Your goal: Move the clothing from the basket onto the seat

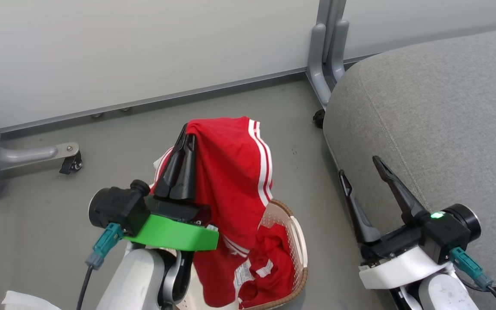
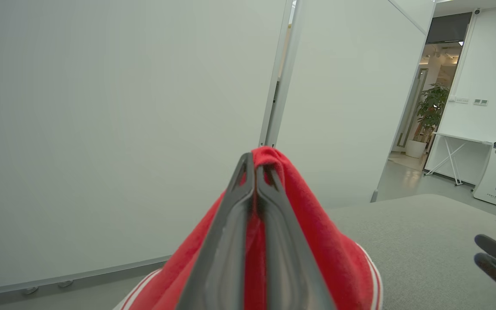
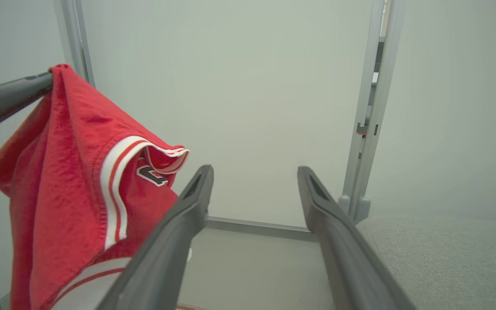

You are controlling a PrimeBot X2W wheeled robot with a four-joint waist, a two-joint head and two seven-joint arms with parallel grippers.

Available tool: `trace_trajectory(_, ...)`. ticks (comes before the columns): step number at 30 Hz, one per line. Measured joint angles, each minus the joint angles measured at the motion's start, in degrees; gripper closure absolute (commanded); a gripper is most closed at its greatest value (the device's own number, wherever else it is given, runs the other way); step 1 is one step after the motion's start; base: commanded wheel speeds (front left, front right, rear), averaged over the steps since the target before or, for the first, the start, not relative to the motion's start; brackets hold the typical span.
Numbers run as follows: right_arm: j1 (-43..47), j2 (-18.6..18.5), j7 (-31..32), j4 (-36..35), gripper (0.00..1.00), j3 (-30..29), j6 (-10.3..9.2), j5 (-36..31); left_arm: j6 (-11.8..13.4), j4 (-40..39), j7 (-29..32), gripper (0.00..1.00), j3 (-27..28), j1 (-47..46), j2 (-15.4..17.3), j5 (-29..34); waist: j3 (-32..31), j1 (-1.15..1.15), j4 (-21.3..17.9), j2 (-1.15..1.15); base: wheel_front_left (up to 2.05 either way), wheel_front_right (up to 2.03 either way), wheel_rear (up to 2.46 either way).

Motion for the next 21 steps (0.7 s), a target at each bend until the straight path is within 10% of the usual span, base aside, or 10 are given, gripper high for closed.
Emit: trace_trajectory(21, -4.4, -5.2, 0.0, 3.1, 0.00, 15.2, 0.00, 12.2, -1.8, -0.9, 0.0, 1.00, -8.6, -3.5, 0.0, -0.1, 0.8, 0.00, 0.9, 0.00, 0.00, 0.00, 0.00)
